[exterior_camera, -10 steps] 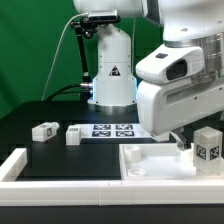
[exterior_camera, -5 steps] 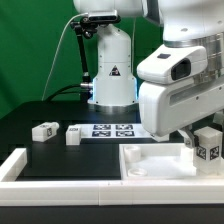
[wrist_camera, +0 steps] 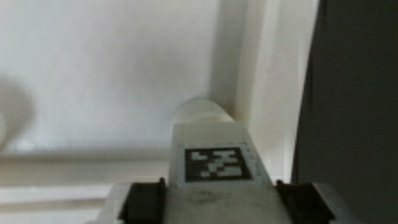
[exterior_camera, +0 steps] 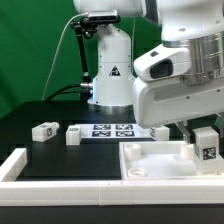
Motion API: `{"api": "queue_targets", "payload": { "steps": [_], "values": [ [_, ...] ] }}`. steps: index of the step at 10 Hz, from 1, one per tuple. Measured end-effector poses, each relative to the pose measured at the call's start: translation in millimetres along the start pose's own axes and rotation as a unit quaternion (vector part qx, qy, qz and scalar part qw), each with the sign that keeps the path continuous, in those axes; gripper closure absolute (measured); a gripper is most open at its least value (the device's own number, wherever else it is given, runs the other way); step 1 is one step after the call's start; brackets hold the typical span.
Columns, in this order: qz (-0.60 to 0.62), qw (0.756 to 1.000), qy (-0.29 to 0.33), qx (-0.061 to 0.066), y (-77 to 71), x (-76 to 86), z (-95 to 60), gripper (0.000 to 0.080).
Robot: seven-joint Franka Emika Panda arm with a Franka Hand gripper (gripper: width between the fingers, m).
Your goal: Assemble one leg
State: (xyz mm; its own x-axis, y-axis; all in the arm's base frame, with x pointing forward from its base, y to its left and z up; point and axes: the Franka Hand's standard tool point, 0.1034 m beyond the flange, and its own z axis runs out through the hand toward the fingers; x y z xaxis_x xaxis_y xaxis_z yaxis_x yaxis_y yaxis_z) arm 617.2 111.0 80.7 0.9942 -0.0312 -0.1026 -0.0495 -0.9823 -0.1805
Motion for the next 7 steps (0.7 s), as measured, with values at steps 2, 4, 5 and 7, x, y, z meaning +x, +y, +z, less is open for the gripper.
{"api": "queue_targets", "payload": {
  "steps": [2, 4, 5, 7],
  "values": [
    [0.127, 0.992, 0.007, 0.004, -2.6, -0.7, 1.7, 0.0505],
    [0.244, 0.97, 0.016, 0.008, -5.9, -1.1, 3.4, 0.0505],
    [0.307, 0.952, 0.02, 0.013, -8.2, -1.2, 4.6, 0.0505],
    [0.388, 0.921, 0.022, 0.016, -11.1, -0.6, 5.4, 0.0505]
  ]
}}
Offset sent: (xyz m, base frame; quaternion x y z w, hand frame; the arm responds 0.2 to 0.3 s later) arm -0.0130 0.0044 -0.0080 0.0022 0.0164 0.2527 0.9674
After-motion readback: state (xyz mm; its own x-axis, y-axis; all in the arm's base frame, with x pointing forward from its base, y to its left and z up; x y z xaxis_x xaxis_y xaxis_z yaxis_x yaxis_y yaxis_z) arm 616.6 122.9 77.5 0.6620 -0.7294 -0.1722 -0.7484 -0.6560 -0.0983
